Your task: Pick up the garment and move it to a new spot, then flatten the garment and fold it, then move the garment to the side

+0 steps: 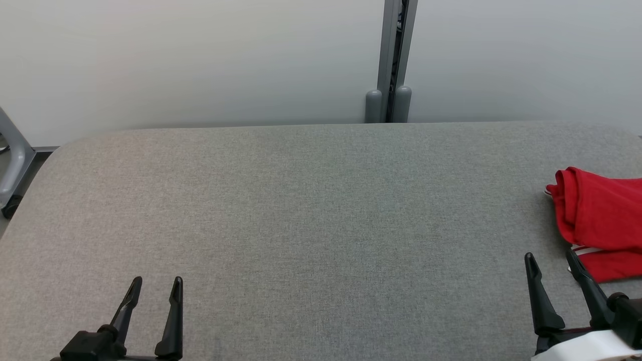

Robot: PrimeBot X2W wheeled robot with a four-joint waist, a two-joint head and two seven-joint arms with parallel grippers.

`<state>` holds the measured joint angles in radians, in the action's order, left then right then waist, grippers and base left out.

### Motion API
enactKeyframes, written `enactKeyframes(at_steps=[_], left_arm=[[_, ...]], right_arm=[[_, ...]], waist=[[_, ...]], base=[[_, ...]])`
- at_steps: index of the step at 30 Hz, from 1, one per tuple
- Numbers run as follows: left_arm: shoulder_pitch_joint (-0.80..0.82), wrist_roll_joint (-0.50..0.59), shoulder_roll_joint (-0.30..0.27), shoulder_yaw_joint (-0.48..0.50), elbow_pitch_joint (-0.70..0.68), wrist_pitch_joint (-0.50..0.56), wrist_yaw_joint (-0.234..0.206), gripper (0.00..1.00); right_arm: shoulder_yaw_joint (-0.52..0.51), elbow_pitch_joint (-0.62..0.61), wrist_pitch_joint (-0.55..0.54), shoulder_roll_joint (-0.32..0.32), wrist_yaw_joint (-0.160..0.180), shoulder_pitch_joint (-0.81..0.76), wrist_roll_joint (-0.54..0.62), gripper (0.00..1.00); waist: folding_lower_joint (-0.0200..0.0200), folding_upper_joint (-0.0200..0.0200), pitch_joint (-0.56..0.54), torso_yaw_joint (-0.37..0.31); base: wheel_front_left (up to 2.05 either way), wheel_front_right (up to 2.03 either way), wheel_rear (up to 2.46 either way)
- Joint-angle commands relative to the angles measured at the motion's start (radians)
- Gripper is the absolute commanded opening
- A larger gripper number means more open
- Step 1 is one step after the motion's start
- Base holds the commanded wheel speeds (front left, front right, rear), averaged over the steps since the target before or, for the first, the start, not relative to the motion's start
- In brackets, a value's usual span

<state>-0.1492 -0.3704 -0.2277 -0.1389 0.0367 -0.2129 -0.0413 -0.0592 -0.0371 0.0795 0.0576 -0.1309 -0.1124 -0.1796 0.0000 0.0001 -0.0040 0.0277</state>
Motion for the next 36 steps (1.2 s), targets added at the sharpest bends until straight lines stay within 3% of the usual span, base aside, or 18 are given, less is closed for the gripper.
enactKeyframes(at_steps=[1, 12, 13, 36], left_arm=[[0.018, -0.002, -0.002, 0.001, 0.002, -0.005, -0.005, 1.0], [0.023, -0.007, -0.004, -0.004, 0.014, -0.013, -0.008, 1.0], [0.009, -0.006, 0.001, -0.006, 0.014, -0.008, -0.003, 0.0], [0.024, -0.343, 0.049, 0.031, 0.036, 0.053, 0.043, 0.0]], right_arm=[[-0.003, 0.003, 0.0, 0.0, 0.0, -0.008, -0.004, 1.0], [-0.003, -0.003, -0.004, -0.001, 0.0, -0.01, -0.006, 1.0], [0.002, 0.003, -0.001, -0.001, 0.0, -0.001, -0.004, 0.0], [0.004, 0.056, -0.046, 0.015, 0.0, 0.017, -0.406, 0.0]], waist=[[0.0, -0.0001, 0.0, 0.001], [0.0, -0.0001, 0.004, 0.003], [0.0, -0.0001, 0.004, 0.003], [0.0, -0.0001, 0.005, -0.002]], base=[[0.0, 0.0, 0.0], [0.0, 0.0, 0.0], [0.0, 0.0, 0.0], [0.0, 0.0, 0.0]])
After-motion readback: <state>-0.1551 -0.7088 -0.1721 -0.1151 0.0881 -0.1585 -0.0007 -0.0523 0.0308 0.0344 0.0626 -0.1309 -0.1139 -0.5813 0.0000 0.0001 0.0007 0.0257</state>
